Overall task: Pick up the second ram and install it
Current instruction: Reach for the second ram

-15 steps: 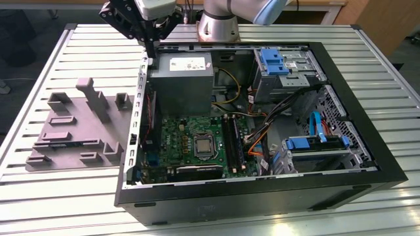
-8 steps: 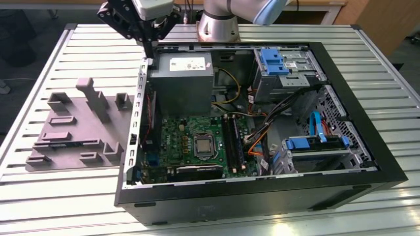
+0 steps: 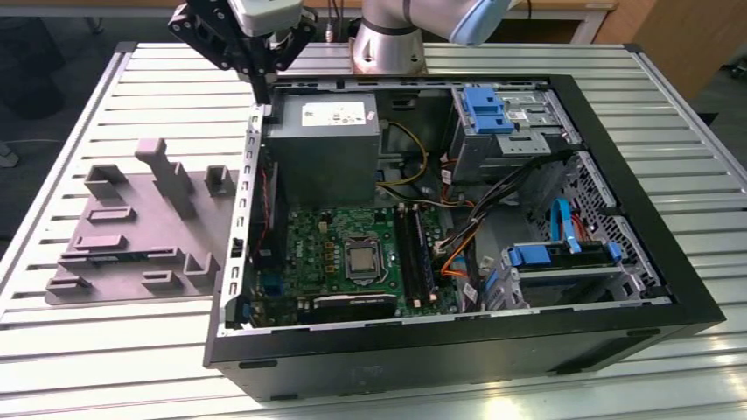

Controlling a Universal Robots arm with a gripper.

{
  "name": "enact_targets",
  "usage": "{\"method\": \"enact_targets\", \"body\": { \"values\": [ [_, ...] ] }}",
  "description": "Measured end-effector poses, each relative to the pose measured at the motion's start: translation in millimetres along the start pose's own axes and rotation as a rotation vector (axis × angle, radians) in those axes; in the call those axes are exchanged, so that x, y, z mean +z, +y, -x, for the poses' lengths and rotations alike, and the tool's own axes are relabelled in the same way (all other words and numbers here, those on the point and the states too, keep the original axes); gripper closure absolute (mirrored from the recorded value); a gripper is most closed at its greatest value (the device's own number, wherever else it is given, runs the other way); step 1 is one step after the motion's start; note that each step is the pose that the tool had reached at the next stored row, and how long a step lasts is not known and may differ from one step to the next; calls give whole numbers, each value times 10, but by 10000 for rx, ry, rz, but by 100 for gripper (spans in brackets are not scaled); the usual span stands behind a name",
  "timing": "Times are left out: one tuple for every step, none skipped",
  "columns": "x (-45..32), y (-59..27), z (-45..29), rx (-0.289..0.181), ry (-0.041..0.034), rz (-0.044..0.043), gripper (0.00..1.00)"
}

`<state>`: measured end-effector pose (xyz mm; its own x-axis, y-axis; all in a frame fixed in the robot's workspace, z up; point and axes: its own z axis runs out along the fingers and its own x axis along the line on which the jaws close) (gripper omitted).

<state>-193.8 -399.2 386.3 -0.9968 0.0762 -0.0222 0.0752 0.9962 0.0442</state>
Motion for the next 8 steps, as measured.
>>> {"method": "enact_targets", "body": {
  "values": [
    [0, 0, -5, 0, 0, 0, 89],
    [0, -1, -10, 0, 0, 0, 89],
    [0, -1, -14, 0, 0, 0, 89],
    [1, -1, -19, 0, 0, 0, 89],
    [1, -2, -23, 0, 0, 0, 89],
    [2, -2, -28, 0, -1, 1, 89],
    [2, -2, -33, 0, 0, 0, 89],
    [1, -3, -37, 0, 0, -1, 89]
  ]
}}
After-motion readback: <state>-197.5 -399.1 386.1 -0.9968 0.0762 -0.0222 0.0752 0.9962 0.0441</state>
